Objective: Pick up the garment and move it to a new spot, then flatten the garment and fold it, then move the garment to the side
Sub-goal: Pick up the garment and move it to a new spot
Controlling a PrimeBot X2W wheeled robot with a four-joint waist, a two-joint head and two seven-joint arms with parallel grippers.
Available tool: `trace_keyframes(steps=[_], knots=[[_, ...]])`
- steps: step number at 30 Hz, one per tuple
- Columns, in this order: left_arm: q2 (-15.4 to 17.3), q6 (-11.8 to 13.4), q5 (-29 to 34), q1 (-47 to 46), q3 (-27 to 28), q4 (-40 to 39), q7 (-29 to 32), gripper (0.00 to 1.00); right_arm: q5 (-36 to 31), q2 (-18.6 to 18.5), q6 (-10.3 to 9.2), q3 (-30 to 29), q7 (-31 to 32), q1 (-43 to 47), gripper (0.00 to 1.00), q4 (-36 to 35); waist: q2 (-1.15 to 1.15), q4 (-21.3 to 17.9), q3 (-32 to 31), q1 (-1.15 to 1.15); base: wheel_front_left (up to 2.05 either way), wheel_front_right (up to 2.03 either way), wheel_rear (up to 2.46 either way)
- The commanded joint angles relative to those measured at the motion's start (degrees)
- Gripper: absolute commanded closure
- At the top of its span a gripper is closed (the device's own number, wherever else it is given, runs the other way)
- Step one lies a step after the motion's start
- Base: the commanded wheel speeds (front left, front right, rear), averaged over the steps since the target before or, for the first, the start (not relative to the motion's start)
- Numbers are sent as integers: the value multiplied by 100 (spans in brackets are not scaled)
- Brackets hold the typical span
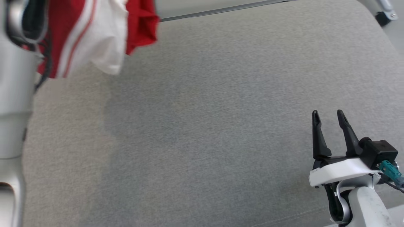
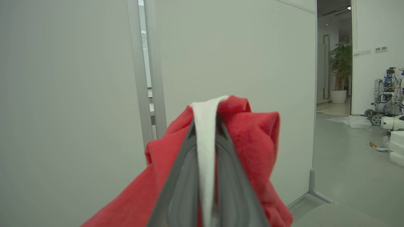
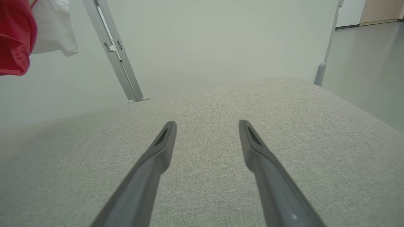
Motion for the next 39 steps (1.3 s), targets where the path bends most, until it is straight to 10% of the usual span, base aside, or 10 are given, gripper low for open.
trace_keyframes(steps=[1,20,21,22,39], knots=[[-84,64,-41,246,-64,-103,14,100,13,20,-2,27,-41,-14,0,37,0,-334,-75,0,0,0,0],[-1088,434,-523,3283,-757,129,-566,100,43,60,-1,186,-122,-68,0,225,0,-615,-101,0,0,0,0],[-1114,422,-479,3384,-834,204,-586,79,40,60,-2,194,-124,-73,0,232,0,-598,-105,0,0,0,0],[-1136,402,-411,3466,-917,284,-636,0,34,56,-2,203,-125,-73,0,243,0,-570,-120,0,0,0,0],[-755,533,17,3793,-703,28,-1305,0,3,-65,-2,331,-100,204,0,281,0,208,-803,0,0,0,0]])
